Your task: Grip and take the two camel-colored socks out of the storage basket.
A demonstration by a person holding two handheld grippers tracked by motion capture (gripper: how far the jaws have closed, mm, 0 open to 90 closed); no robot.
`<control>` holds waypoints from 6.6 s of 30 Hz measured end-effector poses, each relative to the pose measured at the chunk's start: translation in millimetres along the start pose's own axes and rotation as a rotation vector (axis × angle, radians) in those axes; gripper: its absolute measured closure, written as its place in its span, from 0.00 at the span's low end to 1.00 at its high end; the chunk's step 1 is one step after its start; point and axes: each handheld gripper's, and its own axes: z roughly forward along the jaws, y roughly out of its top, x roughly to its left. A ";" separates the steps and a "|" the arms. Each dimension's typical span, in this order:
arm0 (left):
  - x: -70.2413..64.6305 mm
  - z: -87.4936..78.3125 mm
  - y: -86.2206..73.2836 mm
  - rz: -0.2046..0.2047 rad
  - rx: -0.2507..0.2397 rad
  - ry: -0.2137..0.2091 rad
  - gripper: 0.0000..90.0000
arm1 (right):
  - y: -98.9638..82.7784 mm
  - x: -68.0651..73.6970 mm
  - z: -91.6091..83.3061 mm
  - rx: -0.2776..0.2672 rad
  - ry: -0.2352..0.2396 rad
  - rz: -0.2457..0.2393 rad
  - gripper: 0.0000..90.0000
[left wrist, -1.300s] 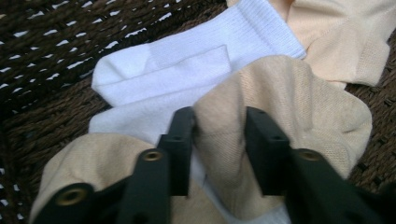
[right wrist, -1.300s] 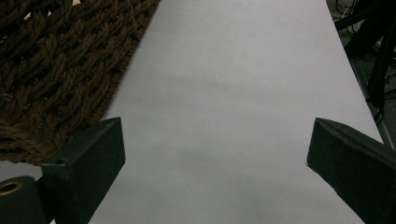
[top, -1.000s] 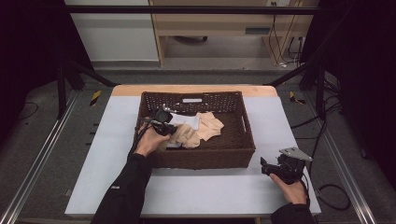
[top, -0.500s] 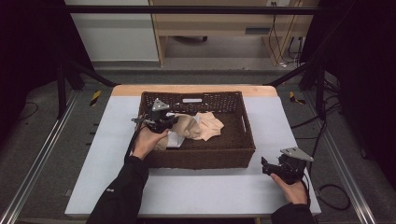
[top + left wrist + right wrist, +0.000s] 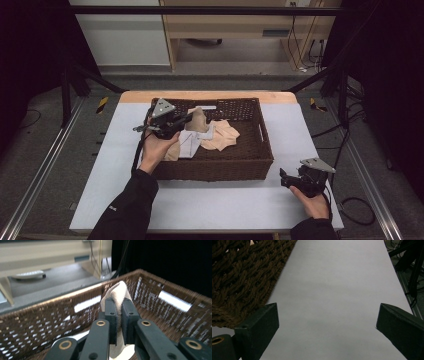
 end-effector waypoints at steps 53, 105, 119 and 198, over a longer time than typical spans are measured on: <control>-93.0 -133.8 -47.5 0.129 -0.042 -0.230 0.94 | -1.7 -2.7 -6.9 -0.013 0.000 0.017 0.05; -42.7 -122.7 -98.9 -0.007 0.184 0.038 0.60 | -2.3 -0.9 -5.9 -0.003 -0.004 -0.002 0.06; -23.8 -113.3 -36.6 -0.002 0.067 0.105 0.60 | -2.0 -1.9 -6.2 -0.008 -0.004 -0.002 0.06; 47.0 57.1 -68.8 -0.040 0.679 0.290 0.87 | -1.2 -1.5 -5.0 -0.008 0.006 -0.004 0.06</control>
